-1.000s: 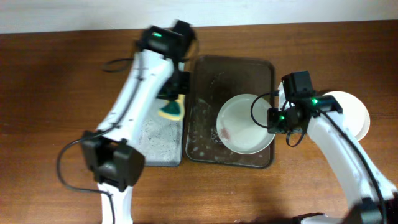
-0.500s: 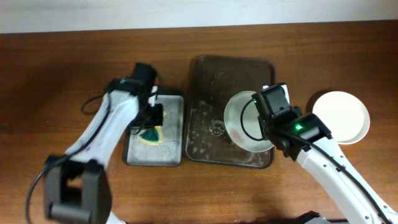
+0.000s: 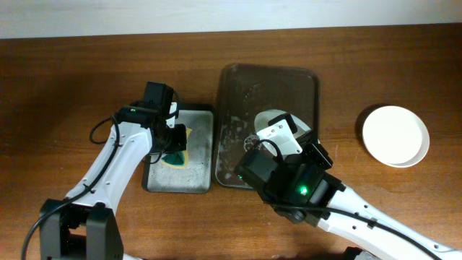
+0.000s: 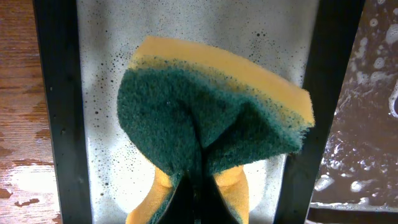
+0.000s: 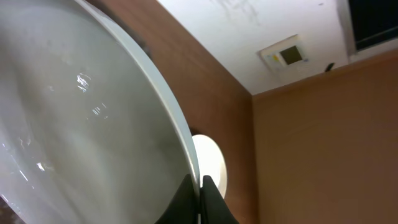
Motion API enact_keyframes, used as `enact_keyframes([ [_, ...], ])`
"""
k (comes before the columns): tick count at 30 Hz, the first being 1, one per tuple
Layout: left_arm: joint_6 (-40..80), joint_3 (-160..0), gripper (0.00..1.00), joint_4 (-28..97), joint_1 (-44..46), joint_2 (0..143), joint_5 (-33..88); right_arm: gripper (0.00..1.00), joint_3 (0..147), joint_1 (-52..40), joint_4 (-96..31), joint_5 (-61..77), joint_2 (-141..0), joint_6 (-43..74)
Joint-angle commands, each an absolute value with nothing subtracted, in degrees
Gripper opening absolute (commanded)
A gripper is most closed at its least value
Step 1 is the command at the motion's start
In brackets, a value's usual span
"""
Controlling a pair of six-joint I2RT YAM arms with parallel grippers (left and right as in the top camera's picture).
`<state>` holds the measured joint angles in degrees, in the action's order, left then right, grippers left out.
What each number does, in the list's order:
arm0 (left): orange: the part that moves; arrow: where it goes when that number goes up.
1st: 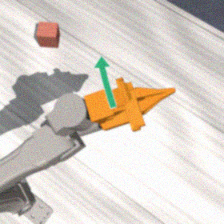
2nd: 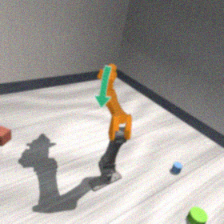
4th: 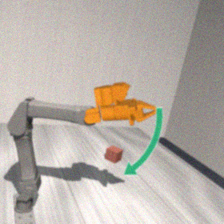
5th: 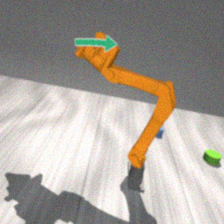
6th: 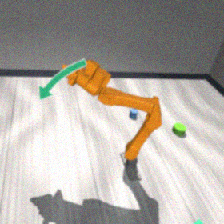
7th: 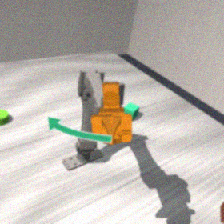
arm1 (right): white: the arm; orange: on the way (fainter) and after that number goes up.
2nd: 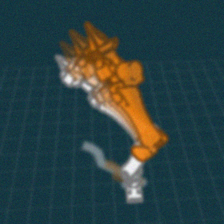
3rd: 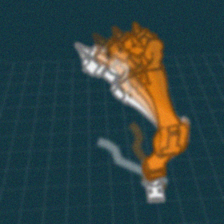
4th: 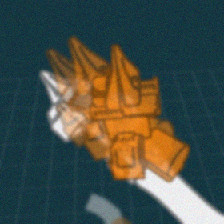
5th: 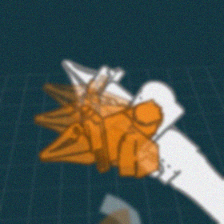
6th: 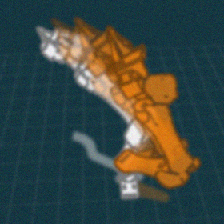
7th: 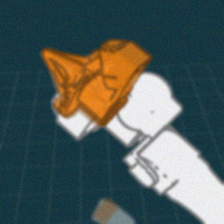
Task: Clean dirty plates on tray and stack at the side
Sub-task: 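Carry the white plate right and stack it on the plate pile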
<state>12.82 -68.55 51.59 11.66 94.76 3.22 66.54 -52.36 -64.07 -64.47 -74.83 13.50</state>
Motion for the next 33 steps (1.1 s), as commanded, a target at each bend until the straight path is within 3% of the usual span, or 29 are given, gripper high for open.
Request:
enact_keyframes([
  [1,12.3,-68.3,0.0,51.7,11.6,93.8,4.1,0.04,67.9,-52.9,-63.9,-69.0,-74.1,15.5],
  [6,12.3,-68.3,0.0,51.7,11.6,93.8,4.1,0.04,67.9,-52.7,-60.4,-64.5,-74.1,18.5],
  [7,12.3,-68.3,0.0,51.7,11.6,93.8,4.1,0.04,67.9,-52.2,-61.6,-69.3,-74.1,16.1],
  [8,12.3,-68.3,0.0,51.7,11.6,93.8,4.1,0.04,68.0,-50.2,-61.9,-75.2,-74.0,21.6],
  [10,12.3,-68.3,0.0,51.8,11.6,93.8,4.1,0.04,68.7,-49.9,-60.6,-68.1,-74.0,16.4],
  [11,12.3,-68.3,0.0,51.9,11.6,93.8,4.1,0.04,68.7,-48.8,-61.3,-71.6,-74.0,18.3],
  [13,12.3,-68.3,0.0,51.6,11.6,93.8,4.1,0.04,68.8,-48.7,-57.9,-61.8,-74.0,14.9],
  [15,12.3,-68.3,0.0,52.1,11.6,93.8,4.1,0.04,68.8,-48.2,-57.6,-63.2,-74.3,21.1],
  [17,12.3,-68.3,0.0,52.4,11.6,93.8,4.1,0.04,68.8,-47.9,-58.3,-62.3,-74.4,16.9],
  [22,12.3,-68.3,0.0,51.9,11.6,93.8,4.1,0.04,68.8,-41.7,-59.0,-45.5,-74.4,26.9],
  [24,12.3,-68.3,0.0,52.0,11.6,93.8,4.1,0.04,68.8,-28.2,-56.2,-32.1,-74.4,26.8],
  [28,12.3,-68.3,0.0,52.1,11.6,93.8,4.1,0.04,69.0,13.4,-51.7,5.9,-75.3,16.7],
  [33,12.3,-68.3,0.0,52.1,11.6,93.8,4.1,0.04,68.9,44.4,-46.8,15.2,-86.3,20.2],
])
